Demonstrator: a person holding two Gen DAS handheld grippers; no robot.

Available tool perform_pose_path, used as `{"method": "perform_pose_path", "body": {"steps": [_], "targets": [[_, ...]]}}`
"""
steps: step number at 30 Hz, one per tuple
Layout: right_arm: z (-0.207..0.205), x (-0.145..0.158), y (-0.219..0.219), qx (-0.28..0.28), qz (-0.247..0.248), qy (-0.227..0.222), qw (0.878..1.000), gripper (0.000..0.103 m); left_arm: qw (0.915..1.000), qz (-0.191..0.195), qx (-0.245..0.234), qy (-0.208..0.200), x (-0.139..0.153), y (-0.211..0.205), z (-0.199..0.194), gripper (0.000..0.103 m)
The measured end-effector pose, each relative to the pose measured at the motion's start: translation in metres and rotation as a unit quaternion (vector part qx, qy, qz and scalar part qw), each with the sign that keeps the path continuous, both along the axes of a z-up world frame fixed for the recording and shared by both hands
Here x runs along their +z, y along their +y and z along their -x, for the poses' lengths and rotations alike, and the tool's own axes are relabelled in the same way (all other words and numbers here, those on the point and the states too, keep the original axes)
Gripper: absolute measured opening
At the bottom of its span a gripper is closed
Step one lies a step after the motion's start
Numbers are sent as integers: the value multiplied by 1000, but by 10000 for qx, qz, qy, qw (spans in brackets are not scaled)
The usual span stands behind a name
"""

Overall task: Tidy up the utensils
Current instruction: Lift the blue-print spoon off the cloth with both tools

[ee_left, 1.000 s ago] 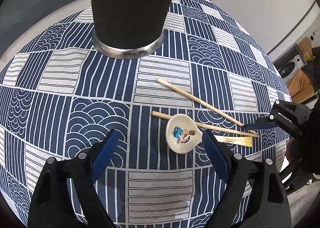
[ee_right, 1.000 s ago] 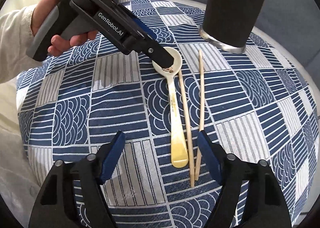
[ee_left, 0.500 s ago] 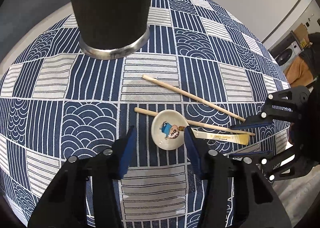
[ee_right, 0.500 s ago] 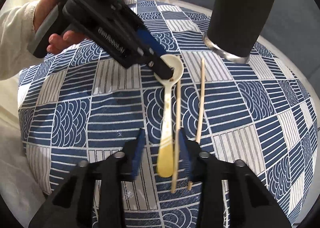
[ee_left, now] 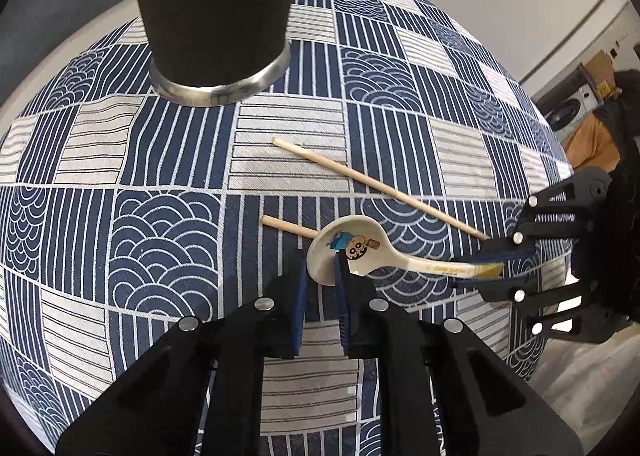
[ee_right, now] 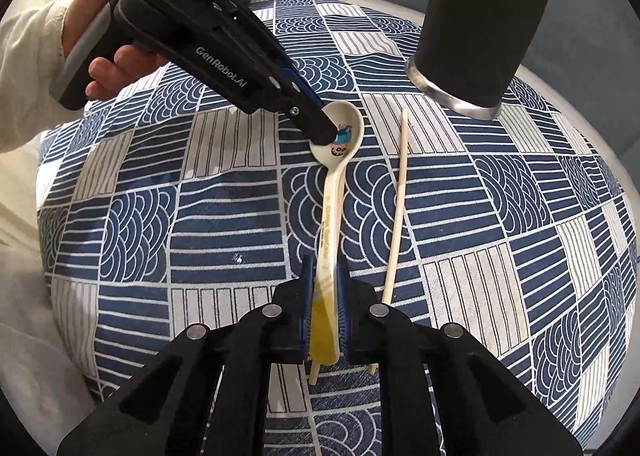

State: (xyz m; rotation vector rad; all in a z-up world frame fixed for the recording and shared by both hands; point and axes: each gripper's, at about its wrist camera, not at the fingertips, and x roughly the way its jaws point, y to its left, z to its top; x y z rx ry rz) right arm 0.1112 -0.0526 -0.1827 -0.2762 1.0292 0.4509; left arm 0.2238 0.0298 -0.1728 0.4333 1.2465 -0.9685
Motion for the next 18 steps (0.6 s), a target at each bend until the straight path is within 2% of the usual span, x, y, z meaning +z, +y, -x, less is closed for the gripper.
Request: {"method": "perform_pose_path", "body": {"steps": [18], "targets": [[17, 9, 4, 113, 40, -75, 9999, 9, 9999, 30, -42, -149, 18, 5, 21, 11]]}}
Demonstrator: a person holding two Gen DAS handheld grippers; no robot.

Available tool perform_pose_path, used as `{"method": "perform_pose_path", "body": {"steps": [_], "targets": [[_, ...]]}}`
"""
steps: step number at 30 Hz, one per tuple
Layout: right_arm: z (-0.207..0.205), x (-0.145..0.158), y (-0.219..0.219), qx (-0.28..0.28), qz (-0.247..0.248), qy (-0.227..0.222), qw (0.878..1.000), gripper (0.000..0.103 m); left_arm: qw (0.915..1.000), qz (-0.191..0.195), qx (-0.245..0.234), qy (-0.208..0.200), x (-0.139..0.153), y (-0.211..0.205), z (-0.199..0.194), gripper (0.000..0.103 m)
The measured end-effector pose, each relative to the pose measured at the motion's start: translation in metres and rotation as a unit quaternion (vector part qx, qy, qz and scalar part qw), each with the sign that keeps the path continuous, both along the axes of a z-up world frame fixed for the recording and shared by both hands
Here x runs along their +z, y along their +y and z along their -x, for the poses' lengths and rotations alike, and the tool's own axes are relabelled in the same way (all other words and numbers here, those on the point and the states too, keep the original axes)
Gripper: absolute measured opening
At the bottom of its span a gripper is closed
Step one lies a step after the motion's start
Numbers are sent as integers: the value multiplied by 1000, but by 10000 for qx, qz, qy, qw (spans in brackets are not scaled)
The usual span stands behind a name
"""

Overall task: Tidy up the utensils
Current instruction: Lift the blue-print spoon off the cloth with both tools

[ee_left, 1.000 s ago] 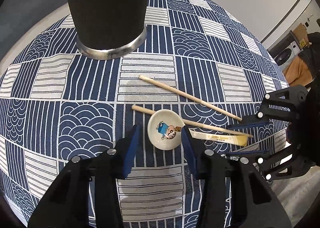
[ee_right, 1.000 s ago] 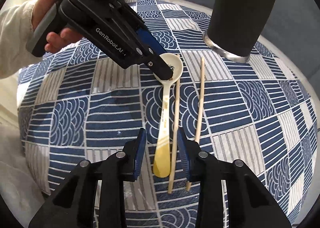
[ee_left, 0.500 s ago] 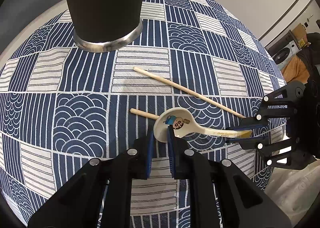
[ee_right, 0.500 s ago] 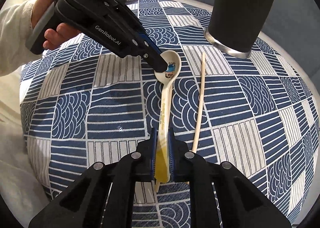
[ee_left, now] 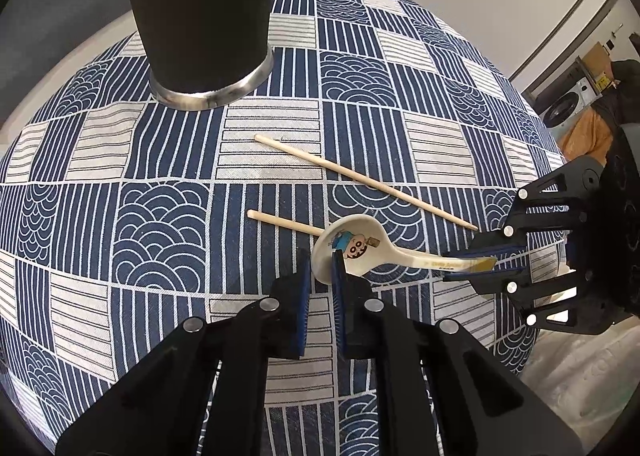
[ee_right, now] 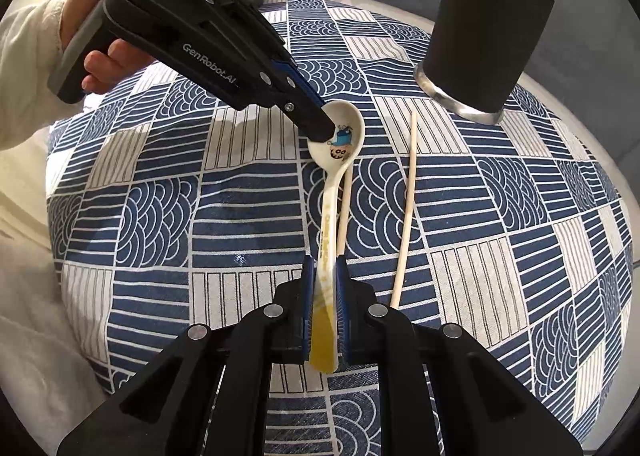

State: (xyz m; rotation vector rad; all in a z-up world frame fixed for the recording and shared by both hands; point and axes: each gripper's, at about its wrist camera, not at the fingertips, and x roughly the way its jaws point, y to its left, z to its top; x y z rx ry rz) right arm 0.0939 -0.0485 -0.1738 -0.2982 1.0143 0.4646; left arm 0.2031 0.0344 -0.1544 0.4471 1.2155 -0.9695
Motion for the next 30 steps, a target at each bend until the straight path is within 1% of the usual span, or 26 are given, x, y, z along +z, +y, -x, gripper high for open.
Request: {"method": "perform_pose_path", "body": {"steps": [6, 11, 19, 25, 28, 30], "targets": [[5, 7, 3, 69, 47, -46, 10000, 9, 9999, 38, -30, -154, 14, 5, 9, 10], [8, 16, 8, 71, 47, -87, 9999, 9, 9993, 163, 53, -318, 30, 16, 15, 9], [12, 31, 18, 3, 24, -336, 9994, 9, 9977, 233, 167, -617, 50, 37, 25, 9], [14, 44, 26, 10, 85, -565, 9984, 9, 9948, 275, 266, -942, 74, 48, 30, 9], [12, 54, 29, 37, 114, -678, 9976, 9, 9933, 352, 378, -1029, 87, 51, 30, 9], [10, 61, 27, 39, 44, -754, 9971, 9, 9918, 409, 447, -1121, 97, 52, 29, 9]]}}
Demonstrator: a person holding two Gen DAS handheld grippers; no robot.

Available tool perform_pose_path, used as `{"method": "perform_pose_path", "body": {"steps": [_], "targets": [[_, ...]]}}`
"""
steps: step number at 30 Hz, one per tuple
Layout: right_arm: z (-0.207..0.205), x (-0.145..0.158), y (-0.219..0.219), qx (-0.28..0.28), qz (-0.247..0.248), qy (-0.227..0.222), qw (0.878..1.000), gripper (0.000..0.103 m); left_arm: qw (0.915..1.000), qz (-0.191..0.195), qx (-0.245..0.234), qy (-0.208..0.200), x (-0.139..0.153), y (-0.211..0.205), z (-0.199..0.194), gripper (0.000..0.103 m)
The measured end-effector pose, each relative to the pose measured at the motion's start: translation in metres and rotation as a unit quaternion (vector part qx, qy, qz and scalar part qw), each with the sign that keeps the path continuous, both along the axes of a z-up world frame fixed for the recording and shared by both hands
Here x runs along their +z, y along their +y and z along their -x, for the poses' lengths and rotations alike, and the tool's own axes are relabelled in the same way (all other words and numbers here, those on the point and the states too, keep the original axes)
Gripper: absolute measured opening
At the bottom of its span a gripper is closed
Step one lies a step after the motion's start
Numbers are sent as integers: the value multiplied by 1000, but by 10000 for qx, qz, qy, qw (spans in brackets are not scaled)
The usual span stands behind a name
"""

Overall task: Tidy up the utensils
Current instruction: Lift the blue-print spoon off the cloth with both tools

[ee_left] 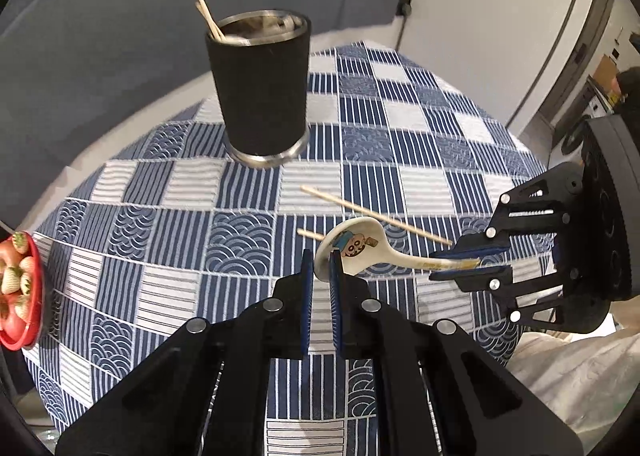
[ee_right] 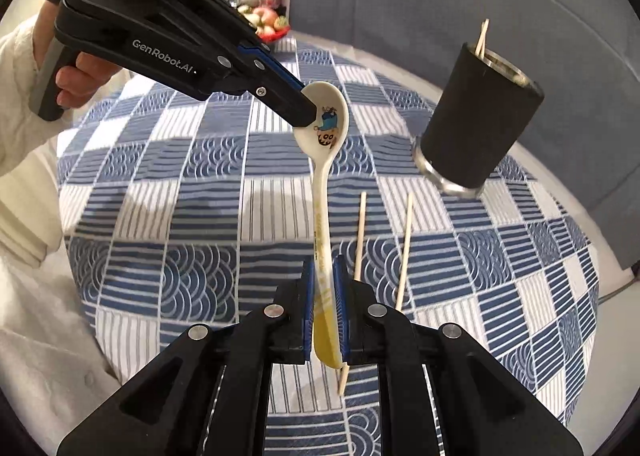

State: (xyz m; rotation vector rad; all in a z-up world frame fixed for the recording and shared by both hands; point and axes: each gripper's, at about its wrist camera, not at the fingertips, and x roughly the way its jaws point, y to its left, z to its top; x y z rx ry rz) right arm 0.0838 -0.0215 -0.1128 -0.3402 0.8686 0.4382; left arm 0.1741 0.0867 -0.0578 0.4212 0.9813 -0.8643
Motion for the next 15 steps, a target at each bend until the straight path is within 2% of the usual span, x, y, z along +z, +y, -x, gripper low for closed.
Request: {"method": "perform_pose_path", "body": {"steps": [3, 6, 15], "targets": [[-3, 10, -2, 58, -75, -113, 9999, 9, 9997, -22, 148, -211, 14, -1, 0, 9], [-8, 22, -7, 151, -141, -211, 9996, 9, 9990, 35, 348, -272, 27, -3, -1, 9], [-19, 54, -37, 606, -245, -483, 9967, 9, 9934, -105, 972, -605, 63, -27, 8, 9]]}}
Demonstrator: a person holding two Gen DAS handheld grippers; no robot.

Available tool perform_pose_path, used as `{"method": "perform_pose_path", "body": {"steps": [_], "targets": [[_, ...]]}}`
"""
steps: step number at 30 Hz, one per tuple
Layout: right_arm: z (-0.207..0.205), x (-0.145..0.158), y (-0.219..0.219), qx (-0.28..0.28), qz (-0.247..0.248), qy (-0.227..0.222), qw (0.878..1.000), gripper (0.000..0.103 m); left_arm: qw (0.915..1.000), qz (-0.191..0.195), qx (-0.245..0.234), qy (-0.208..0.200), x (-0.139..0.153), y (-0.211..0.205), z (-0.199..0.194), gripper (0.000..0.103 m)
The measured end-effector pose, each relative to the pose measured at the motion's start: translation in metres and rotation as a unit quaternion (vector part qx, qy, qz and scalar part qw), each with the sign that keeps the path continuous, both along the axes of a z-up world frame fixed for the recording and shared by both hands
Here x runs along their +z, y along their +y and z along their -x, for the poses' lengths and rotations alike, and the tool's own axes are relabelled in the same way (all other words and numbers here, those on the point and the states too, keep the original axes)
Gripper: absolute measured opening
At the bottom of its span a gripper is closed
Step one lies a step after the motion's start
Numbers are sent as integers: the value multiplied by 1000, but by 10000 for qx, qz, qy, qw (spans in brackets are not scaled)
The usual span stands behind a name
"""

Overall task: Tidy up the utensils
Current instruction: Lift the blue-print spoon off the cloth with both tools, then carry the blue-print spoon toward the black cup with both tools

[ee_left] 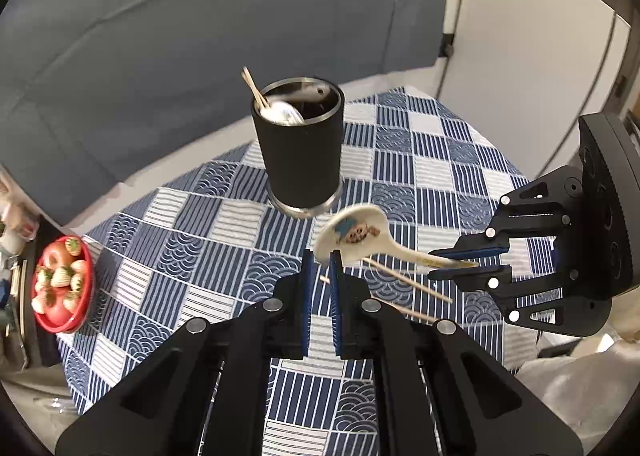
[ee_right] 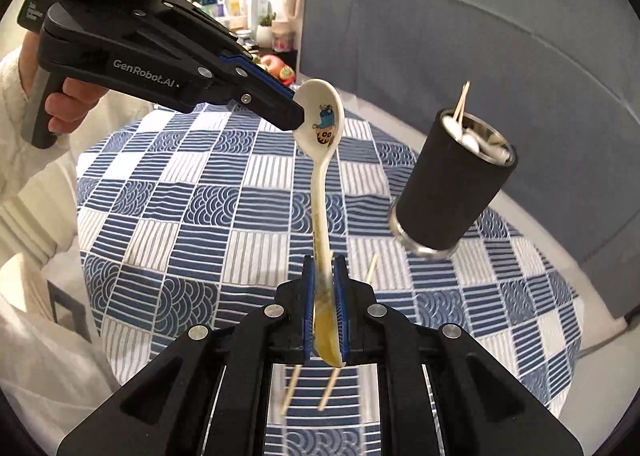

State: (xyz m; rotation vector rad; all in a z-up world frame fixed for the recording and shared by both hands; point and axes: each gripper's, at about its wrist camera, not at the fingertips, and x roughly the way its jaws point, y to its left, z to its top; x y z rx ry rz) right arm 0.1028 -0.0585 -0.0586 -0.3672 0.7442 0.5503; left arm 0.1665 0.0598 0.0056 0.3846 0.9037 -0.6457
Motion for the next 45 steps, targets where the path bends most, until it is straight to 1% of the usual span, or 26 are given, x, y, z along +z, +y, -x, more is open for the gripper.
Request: {"method": "perform_pose_path", "body": {"steps": [2, 5, 8, 10, 13, 17, 19, 22, 25, 26, 27, 29, 30, 32, 33, 34, 40, 41, 42, 43, 44, 45], "targets": [[-3, 9, -9, 150, -63, -55, 9999, 9, 9998, -94, 178, -87, 6, -9, 3, 9], [-4, 20, -21, 310, -64, -172, 9993, 9, 9991, -16, 391, -130, 17, -17, 6, 9], [-6, 29, -35, 455, -114, -310, 9984, 8, 9986, 117, 503, -149, 26, -25, 12, 9], [-8, 36, -43, 525, -164, -403, 9977, 5, 9977, 76, 625, -260, 33, -35, 18, 9], [-10, 46, -54, 717, -181, -584, 9956, 4, 9962, 103, 775, -394, 40, -47, 25, 9], [-14, 51, -64, 941, -341, -652, 9928, 4, 9940, 127, 985, -466, 41, -56, 26, 9], [-17, 51, -66, 923, -355, -710, 9926, 4, 9932, 145, 1067, -434, 41, -57, 25, 9], [-18, 56, -73, 975, -566, -723, 9910, 4, 9915, 79, 1209, -475, 42, -54, 23, 9], [-19, 62, -79, 1055, -702, -753, 9891, 4, 9905, 91, 1290, -458, 40, -47, 17, 19], [-20, 64, -81, 1068, -709, -794, 9886, 4, 9904, 124, 1301, -447, 40, -45, 15, 24], [-20, 66, -82, 1080, -734, -800, 9882, 4, 9899, 163, 1328, -468, 40, -43, 13, 27], [-21, 69, -87, 1100, -838, -819, 9870, 4, 9903, 296, 1277, -467, 41, -41, 9, 41], [-22, 71, -89, 1119, -911, -788, 9864, 4, 9900, 373, 1264, -494, 43, -40, 7, 44], [-22, 74, -93, 1187, -1015, -776, 9847, 4, 9907, 480, 1175, -491, 46, -38, 3, 47], [-22, 75, -95, 1244, -1077, -764, 9834, 4, 9910, 497, 1135, -516, 47, -38, 2, 50], [-22, 77, -97, 1281, -1133, -764, 9823, 4, 9913, 505, 1104, -510, 47, -38, 0, 50], [-23, 86, -103, 1470, -1386, -748, 9765, 4, 9950, 576, 692, -435, 47, -40, -6, 50], [-23, 87, -104, 1519, -1429, -719, 9754, 4, 9954, 575, 631, -430, 47, -41, -8, 46], [-23, 88, -104, 1575, -1466, -707, 9740, 4, 9958, 580, 567, -435, 46, -41, -8, 39], [-24, 90, -105, 1611, -1481, -710, 9732, 4, 9962, 591, 492, -422, 47, -41, -9, 35], [-26, 90, -105, 1635, -1481, -700, 9729, 4, 9967, 567, 413, -417, 47, -42, -10, 24], [-27, 91, -106, 1662, -1483, -697, 9724, 4, 9969, 474, 439, -442, 46, -41, -12, 16]]}}
